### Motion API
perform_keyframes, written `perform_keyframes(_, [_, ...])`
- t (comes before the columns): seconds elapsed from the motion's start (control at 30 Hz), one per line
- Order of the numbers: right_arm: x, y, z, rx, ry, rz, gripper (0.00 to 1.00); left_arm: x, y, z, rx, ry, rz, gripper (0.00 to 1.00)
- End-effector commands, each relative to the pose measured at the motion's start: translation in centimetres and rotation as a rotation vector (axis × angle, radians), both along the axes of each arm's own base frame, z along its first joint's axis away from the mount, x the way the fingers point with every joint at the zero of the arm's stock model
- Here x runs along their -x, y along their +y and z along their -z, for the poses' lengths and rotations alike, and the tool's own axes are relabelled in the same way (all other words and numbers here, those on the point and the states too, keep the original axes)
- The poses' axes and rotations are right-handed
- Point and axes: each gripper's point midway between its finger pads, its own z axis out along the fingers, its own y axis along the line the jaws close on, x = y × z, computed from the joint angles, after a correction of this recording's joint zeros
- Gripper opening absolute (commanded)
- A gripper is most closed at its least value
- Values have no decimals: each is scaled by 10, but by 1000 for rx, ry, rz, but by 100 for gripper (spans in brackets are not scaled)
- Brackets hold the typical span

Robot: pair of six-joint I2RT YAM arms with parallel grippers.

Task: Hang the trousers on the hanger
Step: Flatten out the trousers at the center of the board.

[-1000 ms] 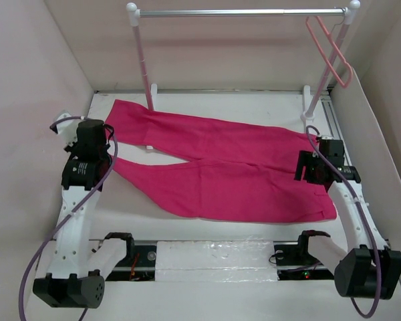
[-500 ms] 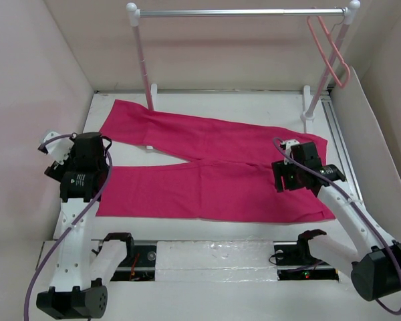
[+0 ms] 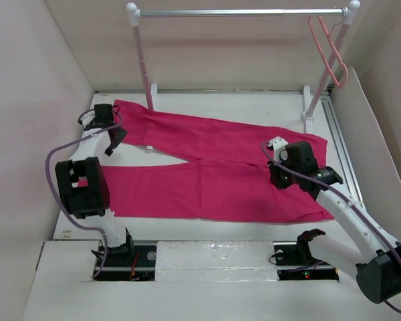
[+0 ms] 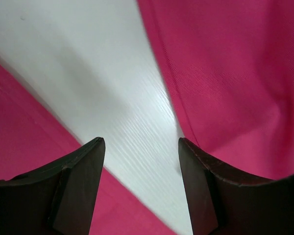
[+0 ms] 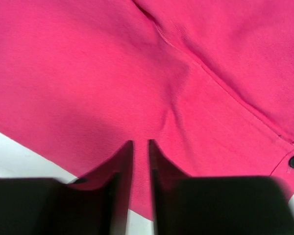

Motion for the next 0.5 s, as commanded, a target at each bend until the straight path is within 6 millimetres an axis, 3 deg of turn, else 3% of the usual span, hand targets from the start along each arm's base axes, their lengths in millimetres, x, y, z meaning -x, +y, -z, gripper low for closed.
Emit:
perform_keyframes(0.0, [-7,16,-25,-44,-109,-63,27,-30,35,-23,110,-142,-98,57])
perform_keyframes(0.07, [-4,19,-27,-51,-115,-74,42,-36,54,-8,138,-132,-137,57])
perform_keyframes(0.17, [1,23,-28,-59,-112,-81,50,-52,66,9,139,-109,-144,57])
perform_keyframes(0.27, [5,32,-31,-68,-111,-90,51,-69,69,36,150,-51,-125,57])
perform_keyframes(0.4, [5,38,-32,-60,-102,-83,51,-83,73,50,154,-36,-122,57])
perform_keyframes(0.47, [4,38,-32,-53,-98,-73,51,-94,76,59,151,-21,-118,52])
